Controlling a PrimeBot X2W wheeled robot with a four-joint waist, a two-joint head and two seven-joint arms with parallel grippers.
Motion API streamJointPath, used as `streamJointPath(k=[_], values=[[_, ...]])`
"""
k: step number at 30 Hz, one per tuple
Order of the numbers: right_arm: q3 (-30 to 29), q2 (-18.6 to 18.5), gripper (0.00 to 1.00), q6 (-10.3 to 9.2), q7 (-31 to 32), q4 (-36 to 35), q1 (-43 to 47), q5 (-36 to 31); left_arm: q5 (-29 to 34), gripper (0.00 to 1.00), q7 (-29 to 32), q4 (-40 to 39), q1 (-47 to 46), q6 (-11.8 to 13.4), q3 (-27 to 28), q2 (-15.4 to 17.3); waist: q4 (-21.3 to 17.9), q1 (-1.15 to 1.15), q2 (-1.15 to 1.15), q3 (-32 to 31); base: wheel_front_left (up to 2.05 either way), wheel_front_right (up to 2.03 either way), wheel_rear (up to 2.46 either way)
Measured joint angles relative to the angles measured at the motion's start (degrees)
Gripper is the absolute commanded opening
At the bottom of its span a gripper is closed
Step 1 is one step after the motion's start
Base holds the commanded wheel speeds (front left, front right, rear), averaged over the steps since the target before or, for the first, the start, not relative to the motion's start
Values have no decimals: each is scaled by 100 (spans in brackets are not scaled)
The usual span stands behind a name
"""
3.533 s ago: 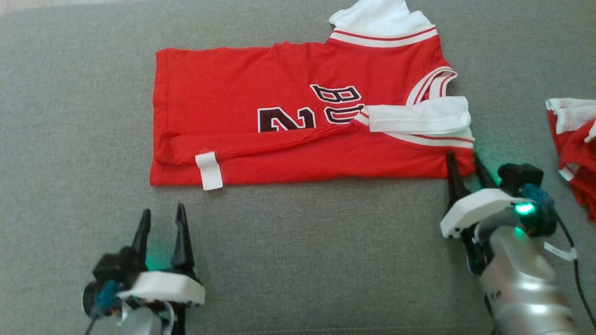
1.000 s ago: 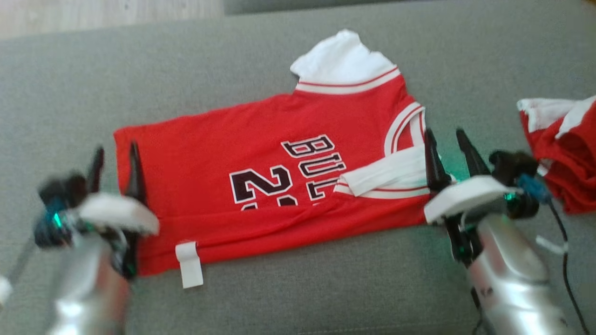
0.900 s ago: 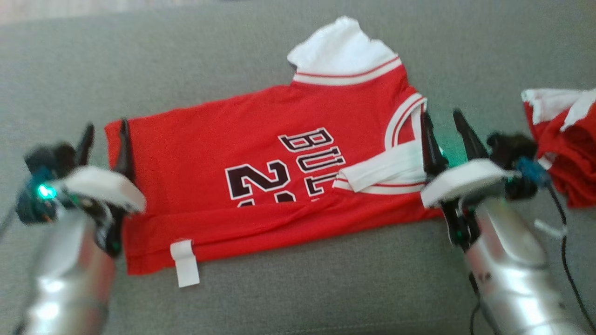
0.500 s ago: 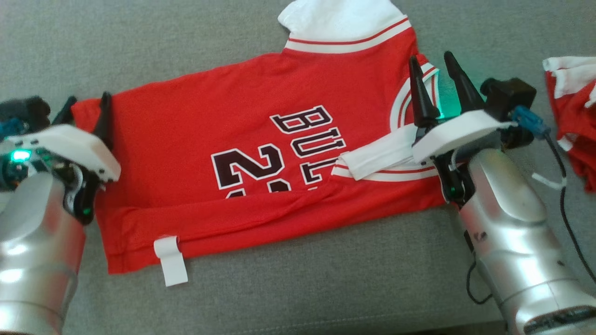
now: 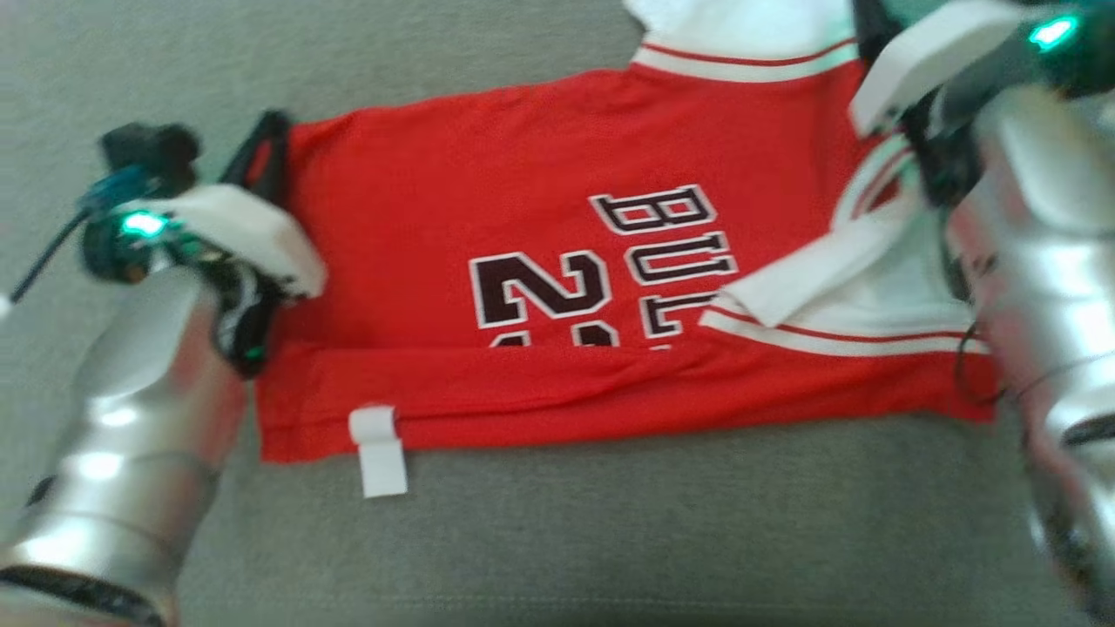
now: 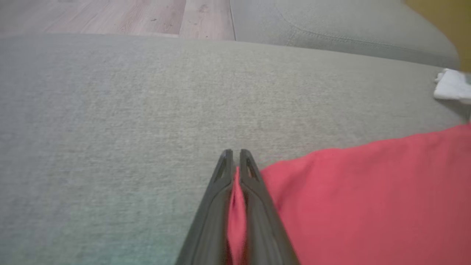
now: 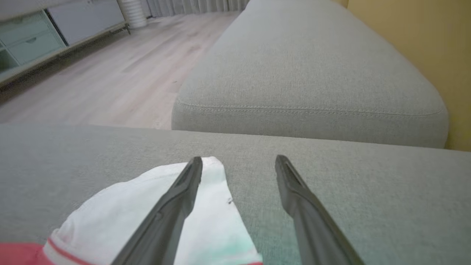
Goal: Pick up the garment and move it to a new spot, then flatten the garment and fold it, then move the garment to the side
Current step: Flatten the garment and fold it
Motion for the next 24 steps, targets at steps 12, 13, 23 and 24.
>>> streamJointPath(k=[12,13,23,24], values=[[-222,-609,100,0,1392,1478,-1550,-1016,-642,0,-591,-144,-684,0,-1259,-698,1173,1,0,566,0,0,0],[-210,-613,100,0,1501,1504,-1585,-1081,-697,0,-636,-133,-700,0,-1340,-713,1229,1,0,611,0,0,0],[-332,-549,0,0,1684,1539,-1801,-1213,-1195,0,-1028,100,-973,0,-1764,-660,1247,0,0,764,0,0,0],[-353,-554,0,0,1630,1560,-1796,-1224,-1233,0,-1033,127,-1006,0,-1773,-654,1225,0,0,751,0,0,0]])
